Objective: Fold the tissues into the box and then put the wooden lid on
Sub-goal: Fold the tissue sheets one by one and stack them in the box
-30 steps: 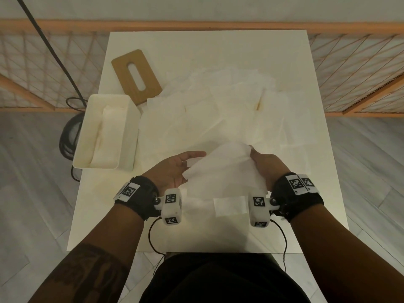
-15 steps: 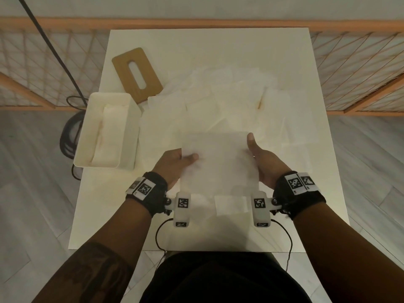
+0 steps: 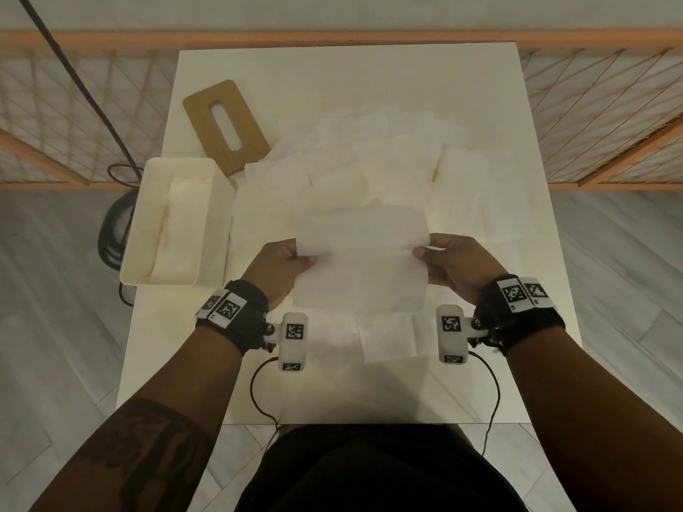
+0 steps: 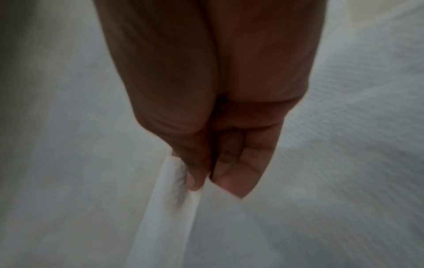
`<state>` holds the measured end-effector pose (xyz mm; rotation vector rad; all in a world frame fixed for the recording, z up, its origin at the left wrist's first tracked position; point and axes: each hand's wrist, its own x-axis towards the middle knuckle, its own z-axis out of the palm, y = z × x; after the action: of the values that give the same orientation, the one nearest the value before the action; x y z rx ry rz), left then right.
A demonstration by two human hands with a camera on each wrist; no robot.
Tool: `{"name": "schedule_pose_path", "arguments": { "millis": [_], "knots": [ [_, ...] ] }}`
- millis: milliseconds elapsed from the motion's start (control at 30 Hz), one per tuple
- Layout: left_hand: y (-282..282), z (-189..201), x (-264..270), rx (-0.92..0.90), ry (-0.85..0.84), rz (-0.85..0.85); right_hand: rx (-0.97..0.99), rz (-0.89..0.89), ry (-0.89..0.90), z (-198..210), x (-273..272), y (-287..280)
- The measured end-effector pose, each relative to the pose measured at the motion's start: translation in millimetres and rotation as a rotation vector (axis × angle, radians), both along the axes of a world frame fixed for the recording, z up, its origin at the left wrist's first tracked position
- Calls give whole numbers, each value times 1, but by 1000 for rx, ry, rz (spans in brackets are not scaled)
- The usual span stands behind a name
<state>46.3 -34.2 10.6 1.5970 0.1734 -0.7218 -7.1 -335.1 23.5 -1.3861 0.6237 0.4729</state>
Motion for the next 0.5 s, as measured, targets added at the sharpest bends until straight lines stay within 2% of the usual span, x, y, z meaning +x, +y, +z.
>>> {"name": "schedule_pose_path", "arguments": {
  "millis": [167,267,433,500],
  "knots": [
    [0,-4,5,80,-1,-45,-46,74,-34,0,1,-3],
    [-1,-4,9,124,7,-108,-9,128,-13,5,3,-4],
    [0,7,10,42,137,-125,134,73,94,5,2,-8],
    [3,6,6,19,152,-119,117,66,96,4,-2,-5]
  ]
}}
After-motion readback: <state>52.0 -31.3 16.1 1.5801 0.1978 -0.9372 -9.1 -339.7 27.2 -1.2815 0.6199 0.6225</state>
